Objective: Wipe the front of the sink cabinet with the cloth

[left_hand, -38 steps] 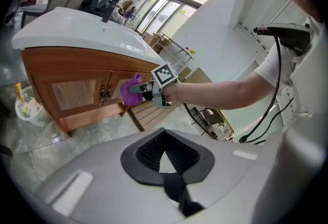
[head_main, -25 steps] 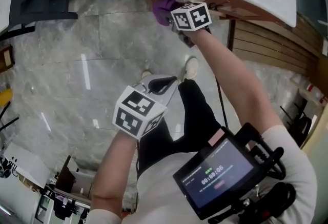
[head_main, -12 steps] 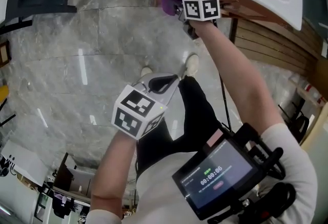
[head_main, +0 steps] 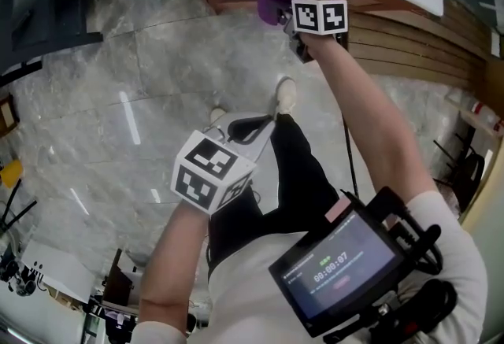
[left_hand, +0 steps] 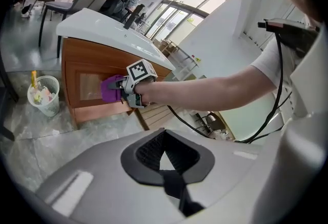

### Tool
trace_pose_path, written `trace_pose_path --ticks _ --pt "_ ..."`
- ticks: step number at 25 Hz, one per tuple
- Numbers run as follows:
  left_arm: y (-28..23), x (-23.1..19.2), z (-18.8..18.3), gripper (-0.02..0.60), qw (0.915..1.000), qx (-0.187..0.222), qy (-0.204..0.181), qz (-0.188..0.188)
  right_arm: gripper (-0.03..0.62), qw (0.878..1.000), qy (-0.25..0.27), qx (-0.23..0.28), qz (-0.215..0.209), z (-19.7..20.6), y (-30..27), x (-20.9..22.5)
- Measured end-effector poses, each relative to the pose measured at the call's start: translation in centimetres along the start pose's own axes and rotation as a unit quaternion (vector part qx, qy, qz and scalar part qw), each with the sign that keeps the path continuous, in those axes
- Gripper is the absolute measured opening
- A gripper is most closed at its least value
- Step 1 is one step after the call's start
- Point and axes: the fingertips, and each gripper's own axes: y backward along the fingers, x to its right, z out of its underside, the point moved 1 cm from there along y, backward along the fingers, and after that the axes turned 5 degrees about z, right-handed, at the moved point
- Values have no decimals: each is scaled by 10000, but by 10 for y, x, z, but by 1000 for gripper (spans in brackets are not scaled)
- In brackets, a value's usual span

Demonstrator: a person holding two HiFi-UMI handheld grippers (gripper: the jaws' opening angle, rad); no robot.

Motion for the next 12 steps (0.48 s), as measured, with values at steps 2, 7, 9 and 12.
trace_pose_path --ticks 2,7,9,12 --pt "-11 6 -4 6 10000 -62 -47 46 72 9999 -84 42 36 2 13 17" --pt "-58 30 -19 6 9995 -224 -155 133 72 10000 -41 24 -65 11 53 62" --pt "-70 35 -22 6 9993 -283 -171 172 72 9999 -63 31 -123 13 61 70" --pt "-70 31 -23 6 9990 -338 -175 251 72 9998 -82 44 -159 12 60 68"
